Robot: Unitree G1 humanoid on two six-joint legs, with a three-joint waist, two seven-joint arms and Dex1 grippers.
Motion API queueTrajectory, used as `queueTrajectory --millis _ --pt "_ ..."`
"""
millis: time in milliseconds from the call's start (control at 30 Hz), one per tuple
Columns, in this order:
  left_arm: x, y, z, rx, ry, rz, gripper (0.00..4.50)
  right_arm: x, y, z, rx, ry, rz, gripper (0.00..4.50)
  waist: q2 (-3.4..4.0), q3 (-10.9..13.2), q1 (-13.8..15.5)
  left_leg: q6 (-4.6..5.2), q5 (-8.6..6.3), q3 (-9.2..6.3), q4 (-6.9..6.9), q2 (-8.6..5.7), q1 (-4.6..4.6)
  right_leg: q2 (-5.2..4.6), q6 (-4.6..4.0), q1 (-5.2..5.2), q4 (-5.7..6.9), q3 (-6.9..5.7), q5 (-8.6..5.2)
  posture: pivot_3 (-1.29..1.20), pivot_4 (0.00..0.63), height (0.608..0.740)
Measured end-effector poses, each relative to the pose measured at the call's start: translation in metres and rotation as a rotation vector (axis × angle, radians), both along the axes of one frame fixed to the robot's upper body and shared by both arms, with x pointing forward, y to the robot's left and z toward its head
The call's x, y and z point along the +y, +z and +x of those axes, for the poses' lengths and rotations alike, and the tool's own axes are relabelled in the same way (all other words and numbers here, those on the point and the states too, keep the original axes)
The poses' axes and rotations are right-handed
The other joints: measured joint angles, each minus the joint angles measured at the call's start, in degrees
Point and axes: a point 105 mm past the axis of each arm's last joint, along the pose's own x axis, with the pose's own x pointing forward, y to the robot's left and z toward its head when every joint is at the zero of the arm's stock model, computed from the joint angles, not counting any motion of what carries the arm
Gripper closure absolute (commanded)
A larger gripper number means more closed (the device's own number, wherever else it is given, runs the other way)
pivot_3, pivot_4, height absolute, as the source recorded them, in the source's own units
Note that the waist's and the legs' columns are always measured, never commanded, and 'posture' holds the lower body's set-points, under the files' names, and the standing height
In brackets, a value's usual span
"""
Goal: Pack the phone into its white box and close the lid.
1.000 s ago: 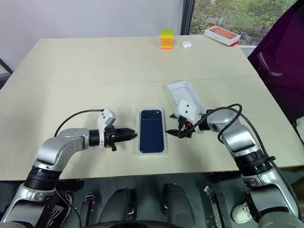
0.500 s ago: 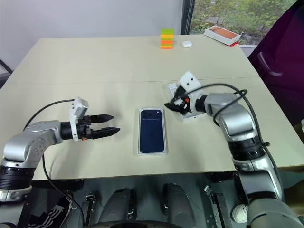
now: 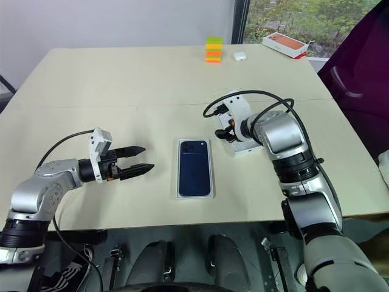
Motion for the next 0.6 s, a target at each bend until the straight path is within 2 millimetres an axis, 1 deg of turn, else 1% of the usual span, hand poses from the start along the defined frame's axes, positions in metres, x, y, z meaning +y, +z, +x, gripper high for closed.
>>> queueTrajectory --millis 100,200,400,600 --pt "-0.002 -0.002 -0.001 0.001 0.014 -0.008 0.09 -0.006 -0.006 -0.002 0.074 -0.027 -0.048 1.06 0.00 0.0 0.0 0.00 0.00 0.02 -0.01 0.00 0.00 -0.01 0.00 -0.01 -0.01 0.02 0.00 0.00 0.150 0.740" --pt "-0.002 -0.003 0.000 -0.001 0.025 -0.007 0.09 -0.004 -0.010 -0.005 0.103 -0.034 -0.057 1.06 0.00 0.0 0.0 0.01 -0.01 0.01 -0.01 0.00 -0.01 -0.01 0.00 -0.01 -0.01 0.02 0.00 0.00 0.150 0.740" --pt "-0.005 -0.005 0.001 0.001 0.043 -0.018 0.09 0.005 -0.004 -0.001 0.135 -0.079 -0.054 1.06 0.00 0.0 -0.1 0.01 0.00 0.01 -0.01 0.01 0.00 0.00 0.00 -0.01 0.00 0.01 0.00 0.00 0.150 0.740" --pt "-0.007 -0.005 0.002 -0.004 0.051 -0.027 0.09 0.015 -0.013 -0.003 0.197 -0.134 -0.029 1.06 0.00 0.0 0.0 0.01 -0.01 0.02 -0.01 0.00 -0.04 -0.04 0.00 -0.01 -0.02 0.01 0.00 0.00 0.150 0.740"
